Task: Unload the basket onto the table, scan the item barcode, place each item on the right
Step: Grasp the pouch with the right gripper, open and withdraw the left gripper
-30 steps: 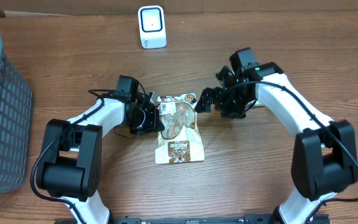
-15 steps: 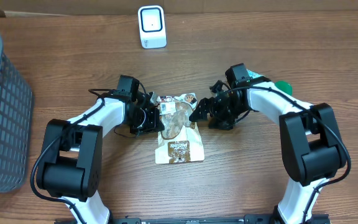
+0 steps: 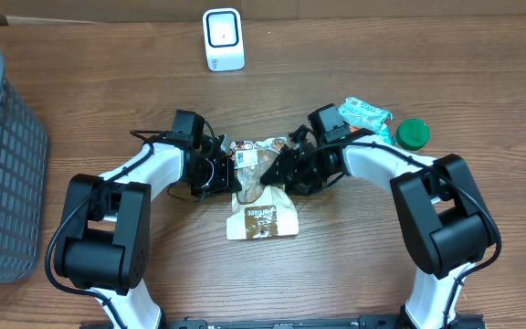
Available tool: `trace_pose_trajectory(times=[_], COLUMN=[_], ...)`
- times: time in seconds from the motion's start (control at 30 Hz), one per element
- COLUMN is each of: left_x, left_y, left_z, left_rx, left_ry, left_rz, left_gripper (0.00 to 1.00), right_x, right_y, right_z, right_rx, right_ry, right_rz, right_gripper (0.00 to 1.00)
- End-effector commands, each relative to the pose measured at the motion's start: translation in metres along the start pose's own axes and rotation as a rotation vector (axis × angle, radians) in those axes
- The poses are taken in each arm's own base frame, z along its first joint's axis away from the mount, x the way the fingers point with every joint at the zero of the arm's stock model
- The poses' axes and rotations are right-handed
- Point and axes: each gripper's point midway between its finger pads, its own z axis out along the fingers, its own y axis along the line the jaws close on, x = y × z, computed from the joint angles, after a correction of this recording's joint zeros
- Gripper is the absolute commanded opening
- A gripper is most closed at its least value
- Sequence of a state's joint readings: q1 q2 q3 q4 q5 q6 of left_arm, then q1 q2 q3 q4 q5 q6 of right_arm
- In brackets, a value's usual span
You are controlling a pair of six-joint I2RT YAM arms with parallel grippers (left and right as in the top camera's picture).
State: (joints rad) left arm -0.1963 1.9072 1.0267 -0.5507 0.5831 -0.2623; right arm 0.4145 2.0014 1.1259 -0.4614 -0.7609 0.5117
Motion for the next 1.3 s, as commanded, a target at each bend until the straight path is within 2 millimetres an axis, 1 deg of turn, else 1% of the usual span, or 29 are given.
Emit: trace_pose_trajectory(times=[0.0,0.1,0.17,0.27,0.33,0.43,0.5,0.6,0.77,0.87,0.97,1.03,1.1,1.17,1.27], left_x=[0.006,0.006,0.006,0.005,0.001,-0.006,-0.014,-0.027,-0.047,-0.054,-0.057,-0.057,-0.058,-0.057,-0.056], left_y=[0.028,0.028,0.028,0.028,0.027,0.023,0.017,0.003,-0.018,-0.019,-0.008,0.002,0.017,0.032,0.051], left_z=[0.013,0.013,0.013,0.013,0.011,0.000,-0.016,-0.050,-0.127,-0.170,-0.206,-0.218,-0.227,-0.234,-0.244], left_rx=[-0.105,-0.105,-0.105,-0.105,-0.100,-0.095,-0.092,-0.089,-0.102,-0.137,-0.190,-0.219,-0.254,-0.278,-0.313], left_ry=[0.024,0.025,0.025,0.020,0.012,0.001,-0.013,-0.050,-0.171,-0.251,-0.326,-0.357,-0.376,-0.386,-0.401], left_rz=[-0.045,-0.045,-0.046,-0.044,-0.033,-0.013,0.012,0.055,0.118,0.106,0.071,0.046,0.010,-0.028,-0.076], left_gripper=[0.04,0.04,0.04,0.04,0.04,0.04,0.04,0.04,0.04,0.04,0.04,0.07,0.08,0.13,0.26], right_x=[0.005,0.004,0.003,0.000,-0.002,-0.002,-0.003,-0.003,0.011,0.021,0.035,0.044,0.052,0.059,0.068], right_y=[-0.003,-0.003,-0.004,-0.006,-0.003,0.010,0.019,0.037,0.075,0.094,0.118,0.130,0.141,0.149,0.160], right_z=[0.010,0.010,0.008,0.006,0.002,-0.008,-0.018,-0.041,-0.085,-0.107,-0.129,-0.140,-0.151,-0.161,-0.175], right_rx=[0.034,0.033,0.032,0.029,0.013,-0.031,-0.045,-0.058,-0.100,-0.123,-0.176,-0.208,-0.232,-0.245,-0.267], right_ry=[0.004,0.002,-0.002,-0.010,-0.011,-0.014,-0.031,-0.065,-0.108,-0.142,-0.171,-0.184,-0.203,-0.226,-0.253], right_rz=[0.028,0.027,0.031,0.030,0.025,-0.049,-0.106,-0.186,-0.344,-0.398,-0.457,-0.491,-0.520,-0.528,-0.521], right_gripper=[0.25,0.10,0.04,0.04,0.04,0.04,0.04,0.04,0.04,0.04,0.04,0.04,0.04,0.04,0.04])
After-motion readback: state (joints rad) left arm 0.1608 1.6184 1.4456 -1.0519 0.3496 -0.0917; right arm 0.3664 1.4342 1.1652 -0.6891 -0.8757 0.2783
